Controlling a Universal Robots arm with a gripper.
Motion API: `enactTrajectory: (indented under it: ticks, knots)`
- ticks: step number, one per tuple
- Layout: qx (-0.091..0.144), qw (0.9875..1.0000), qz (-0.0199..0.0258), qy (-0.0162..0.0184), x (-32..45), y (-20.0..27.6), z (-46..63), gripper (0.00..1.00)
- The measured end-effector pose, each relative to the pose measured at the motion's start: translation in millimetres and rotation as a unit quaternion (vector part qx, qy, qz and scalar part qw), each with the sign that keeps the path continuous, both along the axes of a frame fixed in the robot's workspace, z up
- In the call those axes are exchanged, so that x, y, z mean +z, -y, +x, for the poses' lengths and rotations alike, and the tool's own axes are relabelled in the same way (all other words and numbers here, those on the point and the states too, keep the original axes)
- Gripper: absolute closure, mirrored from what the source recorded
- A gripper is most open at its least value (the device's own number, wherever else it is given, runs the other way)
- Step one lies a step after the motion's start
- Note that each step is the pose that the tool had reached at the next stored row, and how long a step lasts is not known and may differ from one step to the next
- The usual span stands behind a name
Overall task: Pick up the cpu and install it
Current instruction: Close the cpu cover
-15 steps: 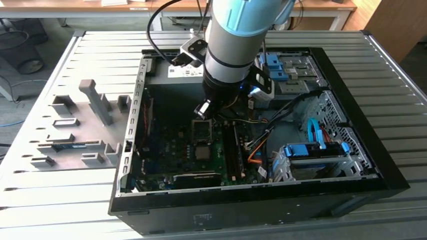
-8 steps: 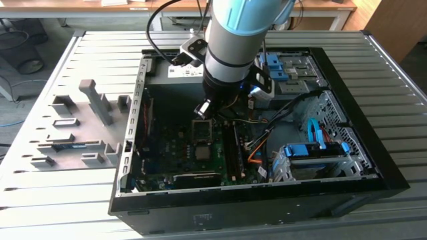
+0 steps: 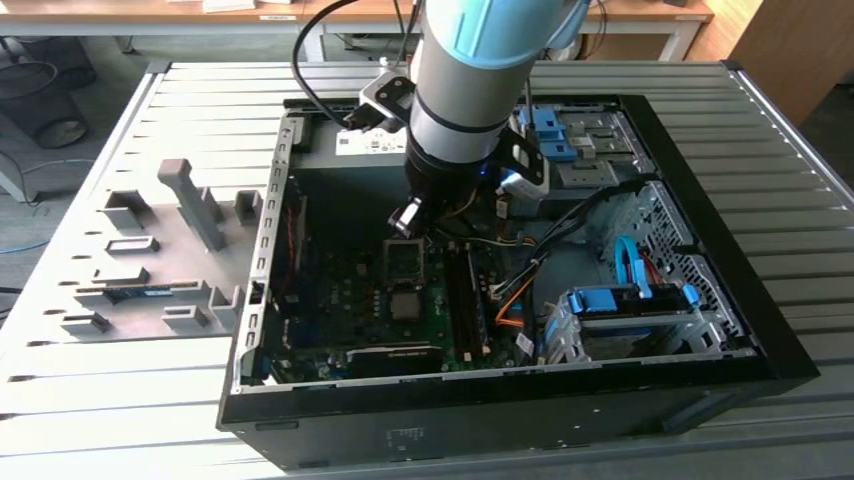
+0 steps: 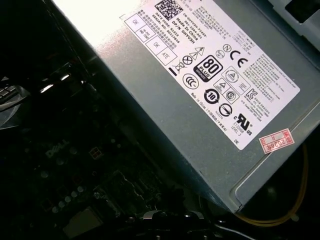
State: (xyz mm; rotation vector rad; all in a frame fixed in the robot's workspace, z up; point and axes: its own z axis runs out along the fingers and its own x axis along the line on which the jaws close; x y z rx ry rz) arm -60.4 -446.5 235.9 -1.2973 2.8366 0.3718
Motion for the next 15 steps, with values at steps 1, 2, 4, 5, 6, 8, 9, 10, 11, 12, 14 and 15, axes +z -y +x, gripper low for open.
enactTrajectory:
  ticks: [1, 2, 4, 5, 6, 8, 9, 10, 11, 12, 14, 15]
  knots:
    - [0.0, 1.0, -0.0001, -0.0001, 0.4, 0.0, 0.0, 0.9]
    - [0.001, 1.0, -0.0002, -0.0001, 0.9, 0.0, 0.0, 0.9]
    - [0.001, 1.0, 0.0, 0.0, 1.4, 0.0, 0.0, 0.9]
    - [0.002, 1.0, 0.0001, 0.0, 1.7, 0.0, 0.0, 0.9]
    - [0.002, 1.0, 0.0, 0.0, 2.1, 0.1, 0.0, 0.9]
    - [0.002, 1.0, 0.0, 0.0, 2.6, 0.1, 0.0, 0.9]
    - [0.003, 1.0, 0.0001, 0.0, 2.8, 0.1, 0.0, 0.9]
    - [0.003, 1.0, 0.0001, 0.0, 3.0, 0.2, 0.0, 0.9]
    - [0.003, 1.0, 0.0, 0.0, 3.1, 0.2, 0.0, 0.9]
    - [0.003, 1.0, 0.0, 0.0, 3.2, 0.3, 0.0, 0.9]
    - [0.004, 1.0, -0.0001, -0.0001, 3.2, 0.9, 0.0, 0.9]
    - [0.004, 1.0, 0.0, 0.0, 3.2, 1.4, 0.0, 0.9]
